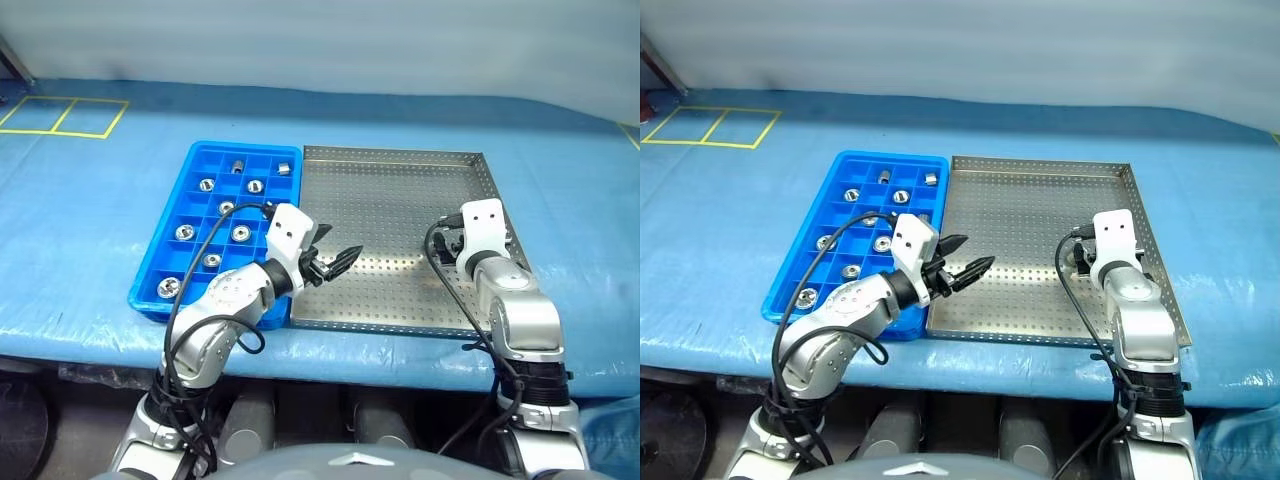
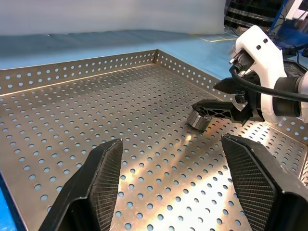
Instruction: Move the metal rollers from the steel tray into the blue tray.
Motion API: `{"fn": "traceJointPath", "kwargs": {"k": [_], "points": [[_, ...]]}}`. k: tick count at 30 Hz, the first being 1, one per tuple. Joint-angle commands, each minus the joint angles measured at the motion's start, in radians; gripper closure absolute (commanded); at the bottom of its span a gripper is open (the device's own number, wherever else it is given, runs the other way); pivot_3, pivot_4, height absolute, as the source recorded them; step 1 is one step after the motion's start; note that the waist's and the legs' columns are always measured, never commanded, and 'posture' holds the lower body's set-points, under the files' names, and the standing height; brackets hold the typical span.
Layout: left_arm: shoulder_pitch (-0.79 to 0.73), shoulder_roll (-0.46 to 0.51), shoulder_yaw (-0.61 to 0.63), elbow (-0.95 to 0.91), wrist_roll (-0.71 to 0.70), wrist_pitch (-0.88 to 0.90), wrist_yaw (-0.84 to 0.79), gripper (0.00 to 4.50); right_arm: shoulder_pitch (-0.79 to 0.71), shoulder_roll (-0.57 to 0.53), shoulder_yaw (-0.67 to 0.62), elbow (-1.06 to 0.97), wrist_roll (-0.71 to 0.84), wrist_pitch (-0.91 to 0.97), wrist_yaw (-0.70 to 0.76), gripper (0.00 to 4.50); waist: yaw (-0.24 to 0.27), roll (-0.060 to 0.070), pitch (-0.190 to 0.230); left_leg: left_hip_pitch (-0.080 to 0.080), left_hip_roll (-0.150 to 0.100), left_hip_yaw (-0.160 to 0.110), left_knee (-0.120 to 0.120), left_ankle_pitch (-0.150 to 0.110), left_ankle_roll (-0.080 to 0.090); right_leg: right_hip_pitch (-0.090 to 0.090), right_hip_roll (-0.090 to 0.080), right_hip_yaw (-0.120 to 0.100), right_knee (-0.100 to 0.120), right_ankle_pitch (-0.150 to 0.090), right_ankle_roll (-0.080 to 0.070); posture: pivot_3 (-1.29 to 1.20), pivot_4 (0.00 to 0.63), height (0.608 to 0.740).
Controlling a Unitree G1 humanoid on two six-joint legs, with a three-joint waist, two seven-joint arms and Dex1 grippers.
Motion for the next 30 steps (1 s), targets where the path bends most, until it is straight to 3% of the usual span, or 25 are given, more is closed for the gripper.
{"fn": "traceJointPath", "kwargs": {"k": [1, 12, 16, 20, 30], "points": [[0.008, -0.002, 0.006, -0.021, 0.002, -0.01, -0.005, 0.94, -0.012, 0.012, -0.028, -0.026, 0.017, -0.001, -0.007, 0.62, -0.001, 0.0, 0.0, 0.0, 0.0, 0.0, 0.0, 0.0, 0.0, 0.0, 0.0, 0.0, 0.0, 0.0, 0.0, 0.16, 0.15, 0.74], [0.014, -0.002, 0.006, -0.016, 0.014, -0.006, -0.002, 0.94, 0.014, 0.045, -0.004, -0.064, 0.083, 0.044, 0.032, 0.62, -0.001, 0.001, 0.0, 0.0, -0.001, 0.0, 0.0, 0.0, 0.0, 0.0, 0.0, 0.001, 0.0, 0.0, 0.0, 0.16, 0.15, 0.74], [0.012, -0.003, 0.003, -0.011, 0.021, -0.006, -0.003, 0.94, 0.016, 0.048, 0.005, -0.065, 0.093, 0.051, 0.039, 1.48, -0.001, 0.001, 0.0, 0.0, -0.001, 0.0, 0.0, 0.0, 0.0, 0.0, 0.0, 0.001, 0.0, 0.0, 0.0, 0.16, 0.15, 0.74], [0.01, -0.002, 0.006, -0.007, 0.024, -0.007, -0.003, 0.94, 0.013, 0.044, 0.01, -0.064, 0.095, 0.049, 0.04, 2.8, -0.001, 0.001, 0.0, 0.0, -0.001, 0.0, 0.0, 0.0, 0.0, 0.0, 0.0, 0.001, 0.0, 0.0, 0.0, 0.16, 0.15, 0.74], [0.073, 0.036, 0.055, -0.056, 0.013, 0.013, 0.008, 0.94, -0.022, 0.046, 0.05, -0.123, 0.142, 0.011, 0.11, 2.81, -0.006, 0.001, 0.0, 0.0, 0.0, 0.0, 0.0, 0.0, 0.0, 0.0, 0.0, 0.001, 0.0, 0.0, 0.0, 0.17, 0.15, 0.74]]}}
